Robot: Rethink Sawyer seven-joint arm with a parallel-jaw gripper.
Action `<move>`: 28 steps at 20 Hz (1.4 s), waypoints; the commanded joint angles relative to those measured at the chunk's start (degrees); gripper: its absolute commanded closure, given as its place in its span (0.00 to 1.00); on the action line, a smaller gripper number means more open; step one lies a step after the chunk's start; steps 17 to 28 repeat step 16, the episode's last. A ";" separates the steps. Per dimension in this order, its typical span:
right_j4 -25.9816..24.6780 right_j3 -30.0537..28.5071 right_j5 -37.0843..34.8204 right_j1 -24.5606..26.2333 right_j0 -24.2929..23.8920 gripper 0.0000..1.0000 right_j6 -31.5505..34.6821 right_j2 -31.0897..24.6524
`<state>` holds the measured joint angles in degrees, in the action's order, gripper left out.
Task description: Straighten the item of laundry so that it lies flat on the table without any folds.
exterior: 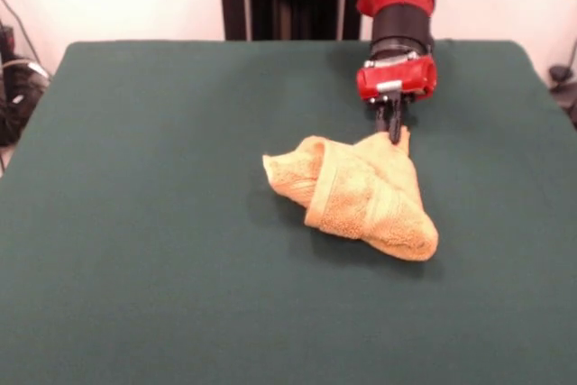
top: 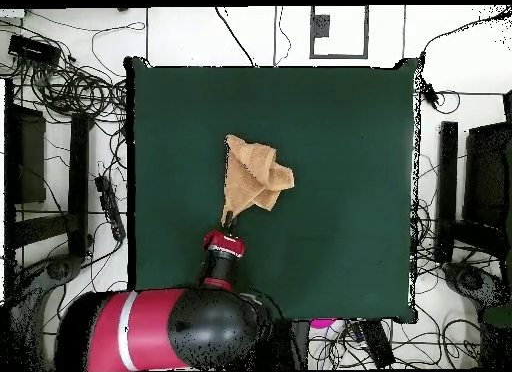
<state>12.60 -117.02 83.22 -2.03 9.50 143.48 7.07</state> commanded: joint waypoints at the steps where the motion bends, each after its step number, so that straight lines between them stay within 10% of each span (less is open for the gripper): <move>1: -14.52 3.49 -62.81 -3.57 -15.73 1.00 -8.17 -10.66; 12: -25.45 10.79 -62.37 14.79 -19.95 1.00 0.10 -11.20; 28: -24.80 10.34 -62.87 17.12 -18.15 1.00 0.36 -10.83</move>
